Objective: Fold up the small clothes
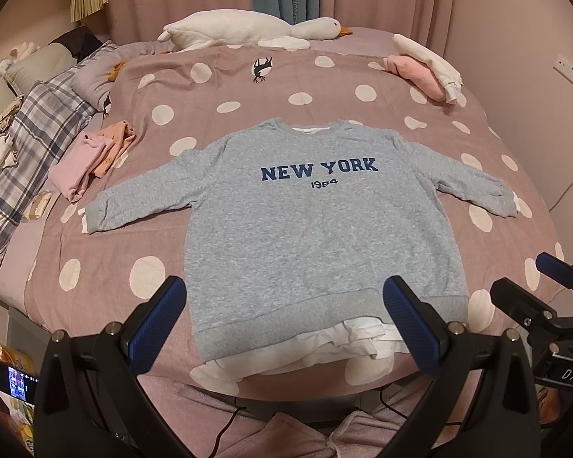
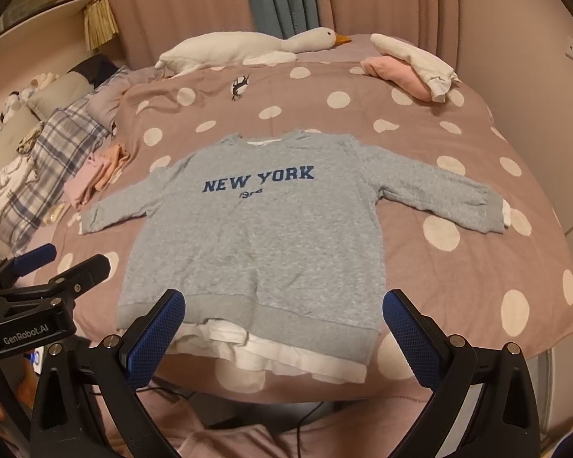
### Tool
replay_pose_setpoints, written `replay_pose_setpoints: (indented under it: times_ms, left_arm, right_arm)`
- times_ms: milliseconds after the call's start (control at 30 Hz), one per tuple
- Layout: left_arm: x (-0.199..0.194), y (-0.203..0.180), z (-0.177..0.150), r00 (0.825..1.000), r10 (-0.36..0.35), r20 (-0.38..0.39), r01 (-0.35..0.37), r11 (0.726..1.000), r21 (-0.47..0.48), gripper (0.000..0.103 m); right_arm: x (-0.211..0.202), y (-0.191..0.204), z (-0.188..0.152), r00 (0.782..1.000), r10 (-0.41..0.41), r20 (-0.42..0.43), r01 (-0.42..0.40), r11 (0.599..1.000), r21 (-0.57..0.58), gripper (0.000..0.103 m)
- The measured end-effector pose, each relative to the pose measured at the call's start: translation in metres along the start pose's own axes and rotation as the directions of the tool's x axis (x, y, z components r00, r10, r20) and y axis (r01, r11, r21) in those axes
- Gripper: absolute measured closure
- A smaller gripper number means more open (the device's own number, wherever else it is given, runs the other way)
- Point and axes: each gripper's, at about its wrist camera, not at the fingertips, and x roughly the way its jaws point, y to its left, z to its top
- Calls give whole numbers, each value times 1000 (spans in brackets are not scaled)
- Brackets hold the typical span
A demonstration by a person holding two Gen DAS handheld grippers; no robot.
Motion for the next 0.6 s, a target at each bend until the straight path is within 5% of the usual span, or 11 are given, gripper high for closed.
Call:
replay_pose_setpoints:
  times_ms: [600]
  left_arm:
    - [1, -4, 0, 1000, 2, -2, -2, 1000, 7, 0]
  right_arm:
    - [-1, 0, 0, 1000, -2, 5, 2, 1000, 4, 1]
